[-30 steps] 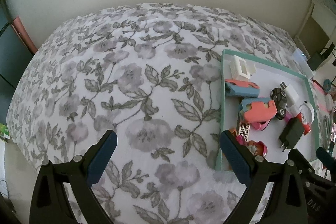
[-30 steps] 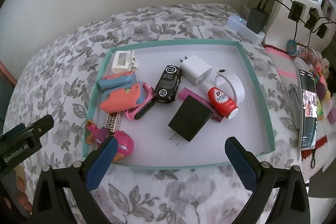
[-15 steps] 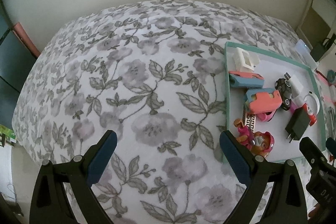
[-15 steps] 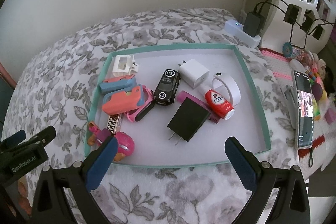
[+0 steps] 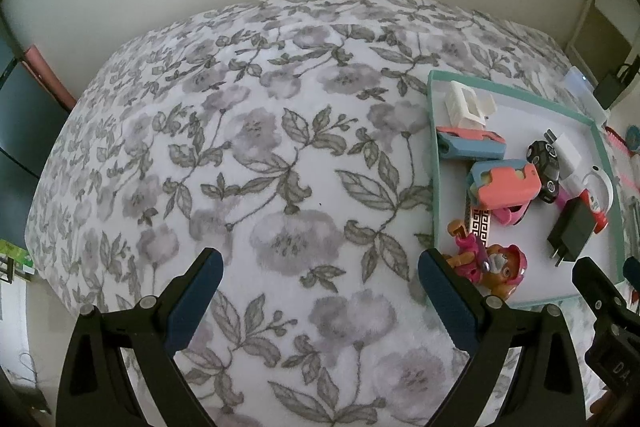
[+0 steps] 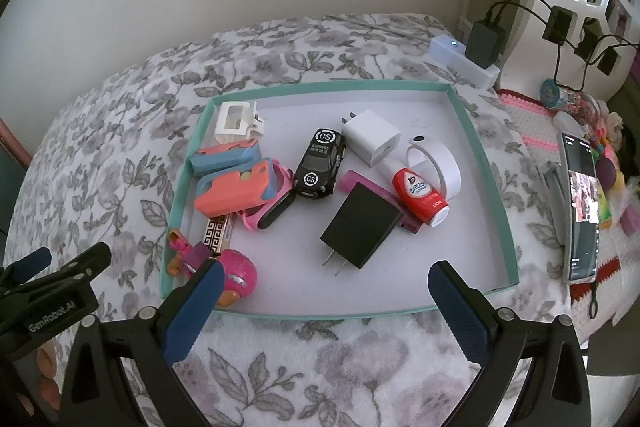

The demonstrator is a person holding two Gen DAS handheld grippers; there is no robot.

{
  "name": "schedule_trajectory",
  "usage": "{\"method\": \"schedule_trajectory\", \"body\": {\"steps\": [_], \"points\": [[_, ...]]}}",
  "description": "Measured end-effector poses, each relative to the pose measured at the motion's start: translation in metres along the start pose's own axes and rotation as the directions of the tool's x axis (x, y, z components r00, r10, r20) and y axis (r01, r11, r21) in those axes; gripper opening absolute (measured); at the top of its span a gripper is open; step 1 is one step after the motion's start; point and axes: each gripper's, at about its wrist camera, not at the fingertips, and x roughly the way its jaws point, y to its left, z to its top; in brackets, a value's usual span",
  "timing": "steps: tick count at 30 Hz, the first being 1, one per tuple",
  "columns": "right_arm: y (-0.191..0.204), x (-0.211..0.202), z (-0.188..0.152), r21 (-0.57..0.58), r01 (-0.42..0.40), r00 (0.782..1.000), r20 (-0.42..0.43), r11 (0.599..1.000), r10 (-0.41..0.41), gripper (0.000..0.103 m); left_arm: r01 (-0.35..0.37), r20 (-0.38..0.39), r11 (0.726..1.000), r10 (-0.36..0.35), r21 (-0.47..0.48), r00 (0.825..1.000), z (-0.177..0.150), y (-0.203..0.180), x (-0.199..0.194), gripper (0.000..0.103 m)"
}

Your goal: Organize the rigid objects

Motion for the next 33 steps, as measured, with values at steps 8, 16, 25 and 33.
{"method": "schedule_trajectory", "body": {"steps": [8, 16, 25, 33], "points": [[-0.0005, 0.0027, 0.0001, 0.003, -0.002, 1.000, -0.008, 1.000, 0.002, 0.103, 0.001, -0.007, 1.000, -0.001, 0.014, 1.000, -0.0008, -0.0009, 0.0012, 0.098], [-0.0021, 0.0044, 0.0002, 0.002, -0.003, 1.000, -0.011, 1.000, 0.003, 0.103, 0.001, -0.009, 1.000, -0.001, 0.027, 1.000, -0.0011, -0.0030, 0.0016, 0.098], [-0.0020, 0.0065, -0.0008, 0.004, -0.003, 1.000, -0.016, 1.000, 0.003, 0.103, -0.005, -0.011, 1.000, 0.005, 0.023, 1.000, -0.0016, -0.0012, 0.0025, 0.098], [-0.0018, 0.0068, -0.0008, 0.003, -0.002, 1.000, -0.019, 1.000, 0.002, 0.103, -0.006, -0.014, 1.000, 0.006, 0.016, 1.000, -0.0014, 0.0000, 0.0032, 0.098]]}}
